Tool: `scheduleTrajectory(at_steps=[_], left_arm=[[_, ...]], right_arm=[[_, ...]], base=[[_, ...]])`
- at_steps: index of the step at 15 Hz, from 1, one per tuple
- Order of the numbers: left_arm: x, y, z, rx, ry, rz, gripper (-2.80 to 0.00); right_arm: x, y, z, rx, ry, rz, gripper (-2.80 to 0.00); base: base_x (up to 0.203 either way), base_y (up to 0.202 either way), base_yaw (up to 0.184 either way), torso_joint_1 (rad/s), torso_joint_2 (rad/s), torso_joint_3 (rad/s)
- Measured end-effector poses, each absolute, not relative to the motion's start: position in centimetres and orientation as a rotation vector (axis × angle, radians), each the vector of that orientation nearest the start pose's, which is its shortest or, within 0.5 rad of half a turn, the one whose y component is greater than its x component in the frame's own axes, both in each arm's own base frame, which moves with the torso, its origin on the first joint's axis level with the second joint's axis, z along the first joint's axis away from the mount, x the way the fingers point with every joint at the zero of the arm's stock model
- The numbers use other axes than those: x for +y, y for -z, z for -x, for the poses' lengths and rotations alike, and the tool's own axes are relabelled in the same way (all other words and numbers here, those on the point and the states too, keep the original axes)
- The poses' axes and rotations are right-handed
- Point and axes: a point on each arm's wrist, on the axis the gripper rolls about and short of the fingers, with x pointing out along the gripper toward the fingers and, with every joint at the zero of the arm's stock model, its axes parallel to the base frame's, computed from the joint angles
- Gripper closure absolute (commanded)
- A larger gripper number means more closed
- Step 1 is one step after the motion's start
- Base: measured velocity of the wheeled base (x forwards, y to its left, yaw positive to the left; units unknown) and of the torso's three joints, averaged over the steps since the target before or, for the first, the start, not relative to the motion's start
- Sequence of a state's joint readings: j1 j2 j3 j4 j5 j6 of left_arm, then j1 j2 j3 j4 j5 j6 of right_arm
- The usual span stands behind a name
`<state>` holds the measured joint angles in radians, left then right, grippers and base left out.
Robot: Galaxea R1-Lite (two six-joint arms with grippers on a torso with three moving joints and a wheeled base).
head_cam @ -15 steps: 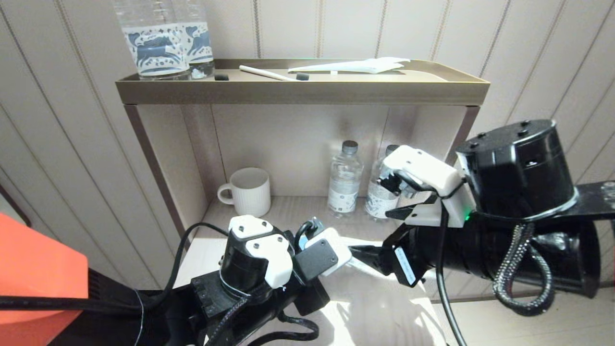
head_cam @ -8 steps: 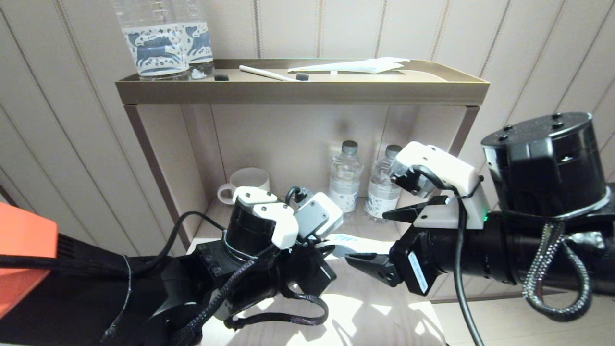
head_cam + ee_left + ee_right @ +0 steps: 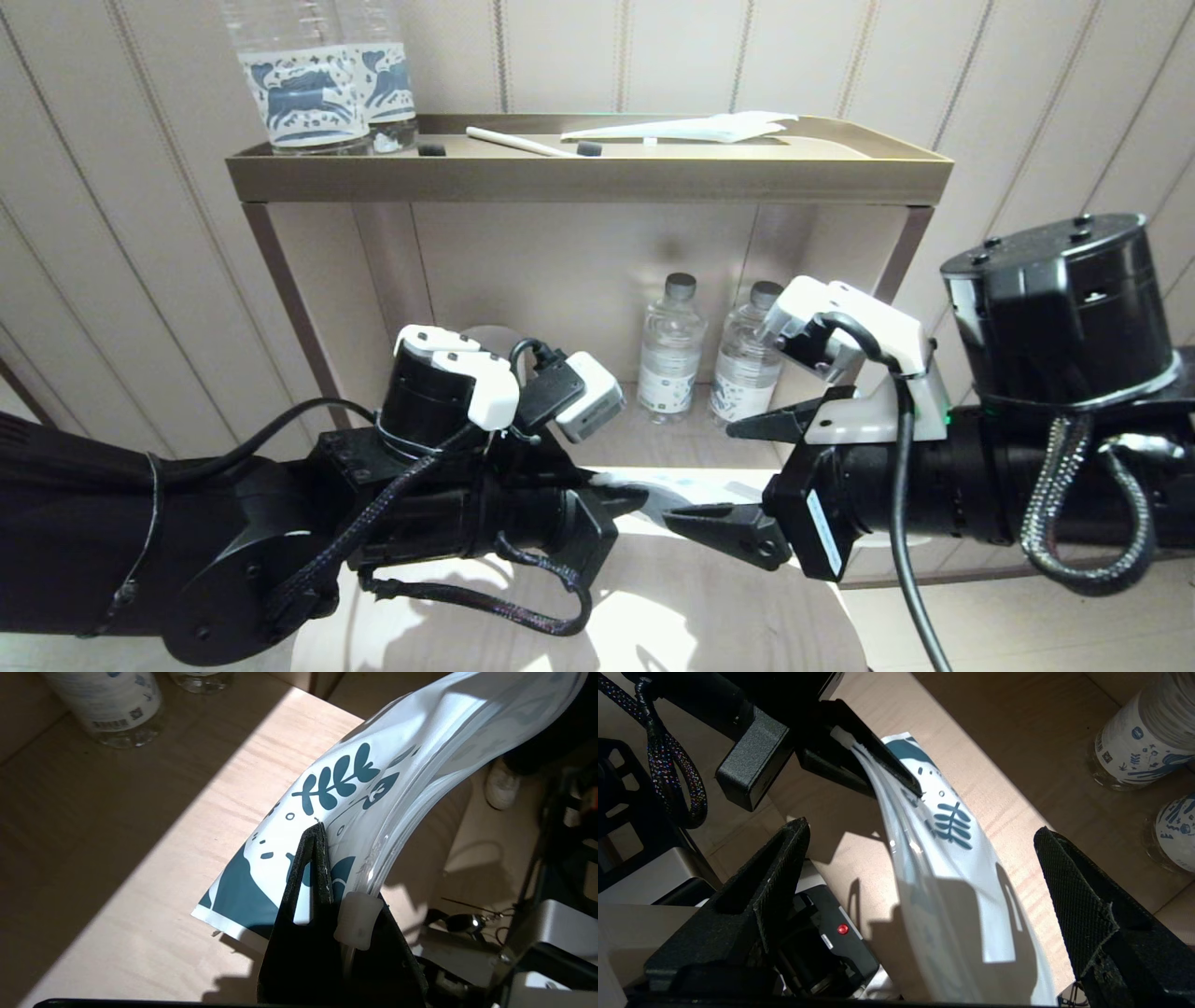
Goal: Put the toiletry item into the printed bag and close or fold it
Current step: Place the toothpaste in the storage bag
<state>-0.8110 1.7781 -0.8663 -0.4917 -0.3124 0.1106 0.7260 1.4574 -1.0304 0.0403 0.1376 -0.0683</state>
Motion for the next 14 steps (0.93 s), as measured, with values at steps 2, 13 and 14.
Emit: scheduleTrajectory(at_steps=[2, 13, 14], left_arm=[[-23.4, -15.5, -21.5, 0.406, 1.192, -0.196, 0.0], [-23.8, -18.1, -25.1, 0.578, 1.386, -0.586, 0.0], [-23.6, -17.9, -25.2, 0.604, 1.403, -0.641, 0.0]], right_arm=[[16.3, -25.1, -18.4, 0.424, -0.855, 0.195, -2.8], [14.9, -25.7, -19.2, 0.408, -0.87, 0.156, -2.8], [14.9, -25.6, -19.4, 0.414, -0.891, 0.148, -2.8]], base=[[0.0, 0.0, 0.0, 0.0, 0.0, 0.0], [0.0, 0.0, 0.0, 0.0, 0.0, 0.0], [0.0, 0.0, 0.0, 0.0, 0.0, 0.0]])
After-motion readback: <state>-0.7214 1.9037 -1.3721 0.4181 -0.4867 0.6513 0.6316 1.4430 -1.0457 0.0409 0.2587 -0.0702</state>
